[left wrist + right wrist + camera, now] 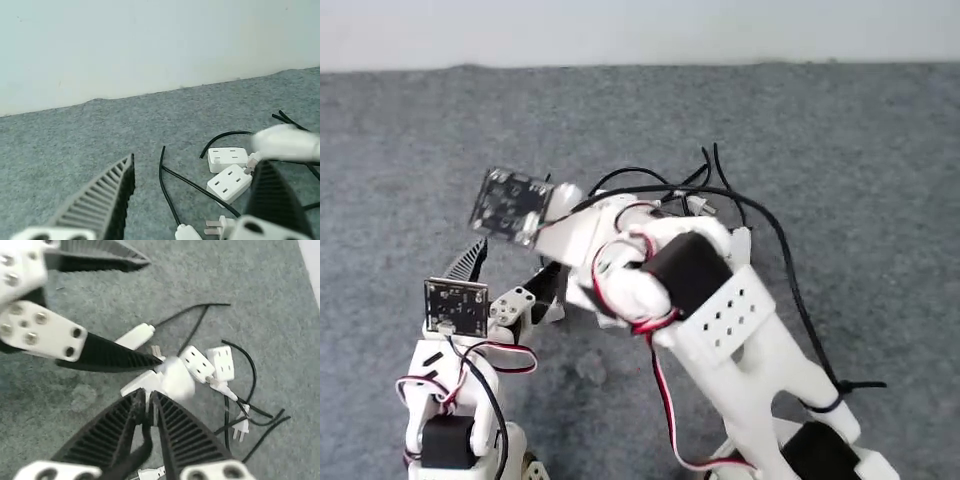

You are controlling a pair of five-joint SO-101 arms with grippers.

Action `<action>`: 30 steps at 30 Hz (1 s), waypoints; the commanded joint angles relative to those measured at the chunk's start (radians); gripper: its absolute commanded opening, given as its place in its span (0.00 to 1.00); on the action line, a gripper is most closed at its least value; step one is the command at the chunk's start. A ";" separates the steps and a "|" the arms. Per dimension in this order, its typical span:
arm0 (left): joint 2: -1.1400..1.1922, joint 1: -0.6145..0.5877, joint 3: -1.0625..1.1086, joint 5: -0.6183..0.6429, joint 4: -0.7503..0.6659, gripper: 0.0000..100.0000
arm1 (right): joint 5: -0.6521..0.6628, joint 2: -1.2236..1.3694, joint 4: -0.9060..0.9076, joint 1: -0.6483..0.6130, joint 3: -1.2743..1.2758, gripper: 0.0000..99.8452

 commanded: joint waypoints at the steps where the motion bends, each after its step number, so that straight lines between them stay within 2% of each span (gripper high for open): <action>1: -0.014 -0.012 -0.013 0.011 -0.018 0.35 | 0.017 -0.024 -0.008 0.053 0.014 0.01; 16: -0.015 -0.017 0.001 0.011 -0.025 0.35 | 0.035 -0.024 -0.156 0.056 0.272 0.01; 22: -0.015 -0.021 0.004 0.009 -0.025 0.35 | -0.021 -0.022 -0.094 0.064 0.298 0.01; 30: -0.012 -0.144 0.053 0.046 -0.144 0.35 | 0.074 -0.022 0.064 0.048 0.514 0.01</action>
